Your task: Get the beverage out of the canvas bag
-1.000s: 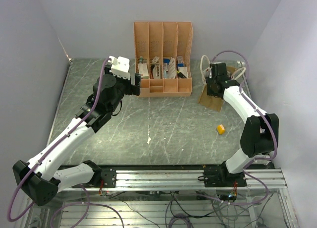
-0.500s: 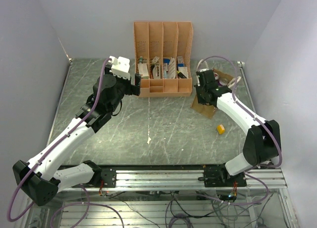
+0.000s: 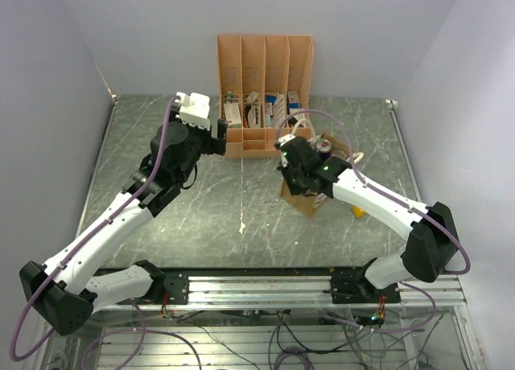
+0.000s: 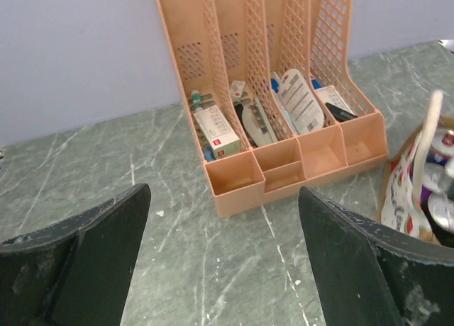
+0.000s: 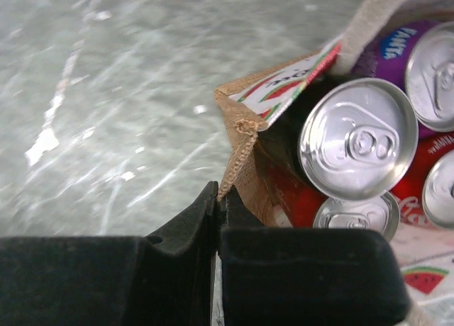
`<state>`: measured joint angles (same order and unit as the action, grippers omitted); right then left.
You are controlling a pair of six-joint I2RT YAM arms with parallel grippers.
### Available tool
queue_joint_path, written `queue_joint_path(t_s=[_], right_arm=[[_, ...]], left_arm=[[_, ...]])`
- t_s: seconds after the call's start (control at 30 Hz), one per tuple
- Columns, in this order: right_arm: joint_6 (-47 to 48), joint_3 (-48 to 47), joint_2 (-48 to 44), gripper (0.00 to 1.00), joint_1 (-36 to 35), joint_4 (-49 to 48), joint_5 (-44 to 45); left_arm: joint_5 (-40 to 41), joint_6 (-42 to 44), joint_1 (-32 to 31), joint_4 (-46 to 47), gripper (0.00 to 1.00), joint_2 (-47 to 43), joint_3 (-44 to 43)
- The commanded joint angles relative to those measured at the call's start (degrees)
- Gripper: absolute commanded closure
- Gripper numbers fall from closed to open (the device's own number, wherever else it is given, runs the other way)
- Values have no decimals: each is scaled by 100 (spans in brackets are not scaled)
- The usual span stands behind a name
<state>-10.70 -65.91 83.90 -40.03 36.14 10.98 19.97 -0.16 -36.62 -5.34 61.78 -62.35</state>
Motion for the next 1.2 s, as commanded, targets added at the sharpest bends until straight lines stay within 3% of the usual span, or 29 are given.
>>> queue_joint_path(t_s=[0.0,0.33,0.5,0.77,0.9,1.0,1.17], right_arm=[[-476,-127,-219,100,-936,-194,-1169],[-460,-111,4,100,-2457,-787,-1689],[-314,-119,98,100,-3080,-911,-1597],[-222,330,-331,98,-3194,-839,-1258],[-280,288,-552,82,-3189,-764,-880],[-342,4,-639,61,-3194,-749,-828],[-399,-255,-876,45,-3202,-742,-496]], left_arm=[[540,149,-56,364,5,-286,119],[1733,241,-64,569,4,-647,317],[1950,244,-62,561,5,-641,311],[1883,213,-64,527,5,-627,284],[1815,175,-59,484,4,-613,243],[1784,149,-63,467,5,-613,240],[1764,108,-64,443,5,-631,241]])
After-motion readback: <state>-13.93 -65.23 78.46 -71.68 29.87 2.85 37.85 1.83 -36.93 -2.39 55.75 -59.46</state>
